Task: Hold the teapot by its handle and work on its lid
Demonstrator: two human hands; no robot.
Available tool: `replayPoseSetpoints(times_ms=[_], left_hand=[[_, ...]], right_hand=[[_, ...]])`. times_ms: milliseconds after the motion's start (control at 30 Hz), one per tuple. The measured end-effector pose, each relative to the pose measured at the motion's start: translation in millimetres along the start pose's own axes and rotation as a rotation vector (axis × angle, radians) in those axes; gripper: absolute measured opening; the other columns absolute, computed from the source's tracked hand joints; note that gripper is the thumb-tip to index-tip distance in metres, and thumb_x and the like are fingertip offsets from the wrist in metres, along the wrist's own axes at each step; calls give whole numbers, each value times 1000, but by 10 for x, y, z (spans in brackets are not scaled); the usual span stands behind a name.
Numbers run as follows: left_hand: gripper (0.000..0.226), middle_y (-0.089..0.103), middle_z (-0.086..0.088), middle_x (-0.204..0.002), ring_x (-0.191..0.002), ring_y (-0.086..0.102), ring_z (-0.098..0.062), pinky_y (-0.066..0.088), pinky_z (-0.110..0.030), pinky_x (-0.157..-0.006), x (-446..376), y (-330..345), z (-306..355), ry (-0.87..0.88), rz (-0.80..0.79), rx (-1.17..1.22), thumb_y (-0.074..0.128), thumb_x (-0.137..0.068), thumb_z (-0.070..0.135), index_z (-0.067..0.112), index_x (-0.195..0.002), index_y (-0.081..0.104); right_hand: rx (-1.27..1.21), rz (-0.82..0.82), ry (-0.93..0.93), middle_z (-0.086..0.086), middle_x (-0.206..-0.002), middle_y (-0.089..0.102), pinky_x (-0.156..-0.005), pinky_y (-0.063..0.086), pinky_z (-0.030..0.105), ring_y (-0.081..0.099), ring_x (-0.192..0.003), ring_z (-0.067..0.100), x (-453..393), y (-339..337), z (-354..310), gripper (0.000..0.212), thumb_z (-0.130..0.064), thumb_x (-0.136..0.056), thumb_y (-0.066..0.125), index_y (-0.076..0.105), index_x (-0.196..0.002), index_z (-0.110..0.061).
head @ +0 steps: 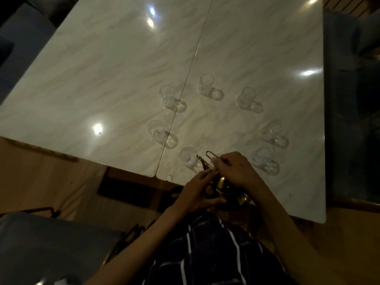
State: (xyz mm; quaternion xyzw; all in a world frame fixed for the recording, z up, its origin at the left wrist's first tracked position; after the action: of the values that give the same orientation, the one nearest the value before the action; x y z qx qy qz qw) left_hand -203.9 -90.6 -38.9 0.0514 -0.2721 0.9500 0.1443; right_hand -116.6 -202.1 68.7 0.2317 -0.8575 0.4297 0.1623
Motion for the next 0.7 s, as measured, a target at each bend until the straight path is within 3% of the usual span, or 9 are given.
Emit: replayPoseSetpoints(times_ms=[333,500,700], left_hand=[[91,32,5,-157,-138,42,-13,48,-36,-105,-22,-37,9,0,4,8,70,-75,65,41,-150,26],[90,31,6,-158,-138,42,-12,44,-29,-105,-34,-40,8,1,4,7,70,-75,64,42,-151,25],[90,31,9,-157,-136,43,-10,51,-37,-102,-54,-42,-7,-3,0,1,69,-75,66,44,-150,24]], right_hand=[[27,3,1,10,-74,70,-72,53,36,68,-74,22,-48,1,-13,41,-40,-97,52,73,-80,-9],[19,-2,5,11,-74,70,-73,53,37,68,-75,23,-72,-2,-4,41,-40,-97,52,73,-80,-9],[7,5,18,11,-72,69,-73,53,38,68,-73,23,-94,-5,16,42,-41,-96,53,72,-76,-9]])
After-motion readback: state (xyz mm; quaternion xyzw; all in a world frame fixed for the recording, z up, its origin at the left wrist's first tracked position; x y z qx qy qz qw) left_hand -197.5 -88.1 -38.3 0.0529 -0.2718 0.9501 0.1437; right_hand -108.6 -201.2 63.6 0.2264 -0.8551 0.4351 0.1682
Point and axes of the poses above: each hand's wrist, its own x-axis away from the middle knuckle, its own y-axis out of the palm, z = x × y, the point moved 3 cm from there along -x, towards the middle knuckle
